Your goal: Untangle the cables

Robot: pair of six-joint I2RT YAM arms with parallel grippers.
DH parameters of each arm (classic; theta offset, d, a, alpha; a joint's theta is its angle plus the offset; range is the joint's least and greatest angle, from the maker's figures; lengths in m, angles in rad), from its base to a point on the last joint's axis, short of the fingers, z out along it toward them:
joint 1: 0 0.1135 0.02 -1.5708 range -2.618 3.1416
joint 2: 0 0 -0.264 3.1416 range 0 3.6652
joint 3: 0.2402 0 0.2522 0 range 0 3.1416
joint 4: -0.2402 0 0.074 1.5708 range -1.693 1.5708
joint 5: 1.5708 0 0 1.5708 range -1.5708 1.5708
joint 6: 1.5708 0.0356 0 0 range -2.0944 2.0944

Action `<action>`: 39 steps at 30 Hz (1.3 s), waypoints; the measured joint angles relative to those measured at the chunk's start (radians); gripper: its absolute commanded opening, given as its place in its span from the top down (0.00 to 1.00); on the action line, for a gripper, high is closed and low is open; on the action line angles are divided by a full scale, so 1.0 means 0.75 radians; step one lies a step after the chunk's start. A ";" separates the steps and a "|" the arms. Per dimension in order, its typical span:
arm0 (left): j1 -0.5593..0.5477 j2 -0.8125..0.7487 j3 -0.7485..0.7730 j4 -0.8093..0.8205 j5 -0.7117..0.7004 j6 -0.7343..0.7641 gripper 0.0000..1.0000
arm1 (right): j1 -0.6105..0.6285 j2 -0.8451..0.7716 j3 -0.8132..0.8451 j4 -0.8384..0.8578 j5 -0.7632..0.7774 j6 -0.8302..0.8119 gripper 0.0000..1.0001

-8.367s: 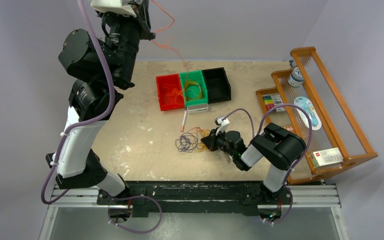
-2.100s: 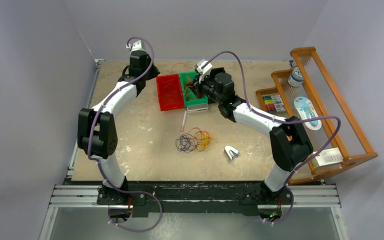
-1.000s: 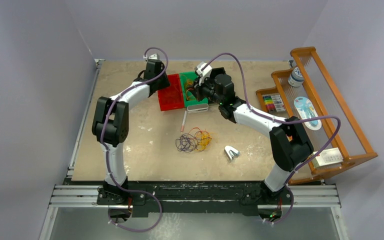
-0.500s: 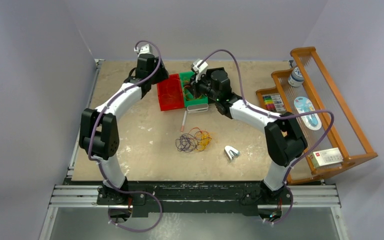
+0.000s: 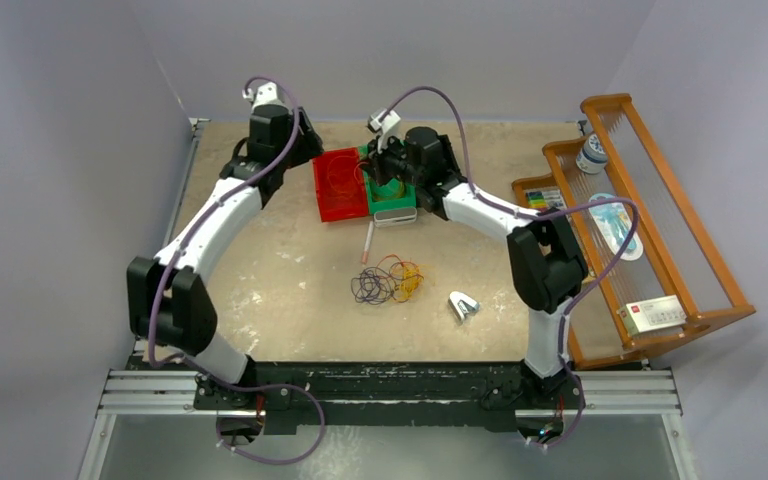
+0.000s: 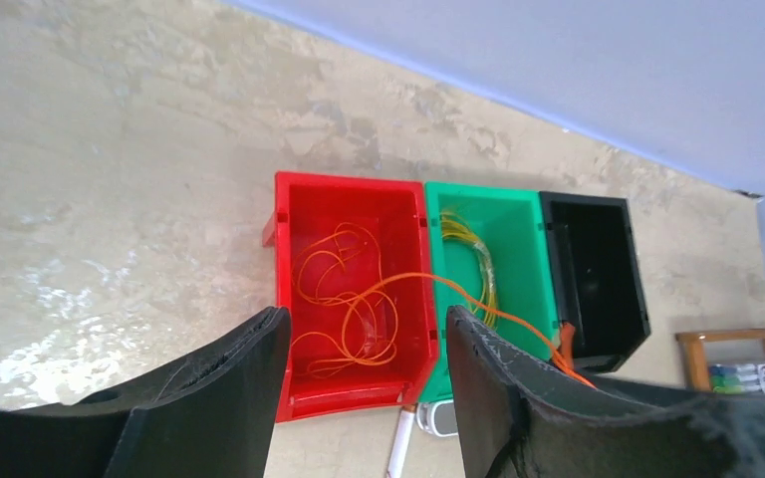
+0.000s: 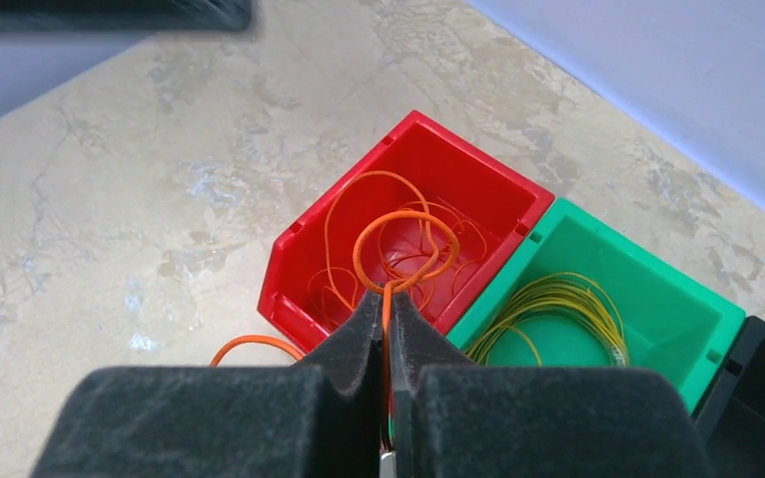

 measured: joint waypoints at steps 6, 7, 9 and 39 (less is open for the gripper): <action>0.006 -0.222 -0.049 -0.064 -0.050 0.056 0.42 | 0.000 0.133 0.153 -0.090 0.016 -0.003 1.00; 0.006 -0.250 -0.067 -0.070 -0.059 0.066 0.41 | 0.000 0.155 0.178 -0.105 0.022 -0.004 1.00; 0.006 -0.291 -0.096 -0.096 -0.080 0.085 0.41 | 0.001 0.199 0.224 -0.133 0.030 -0.007 1.00; 0.043 -0.331 -0.240 -0.146 -0.150 0.161 0.42 | 0.157 0.642 0.780 -0.503 0.412 -0.234 1.00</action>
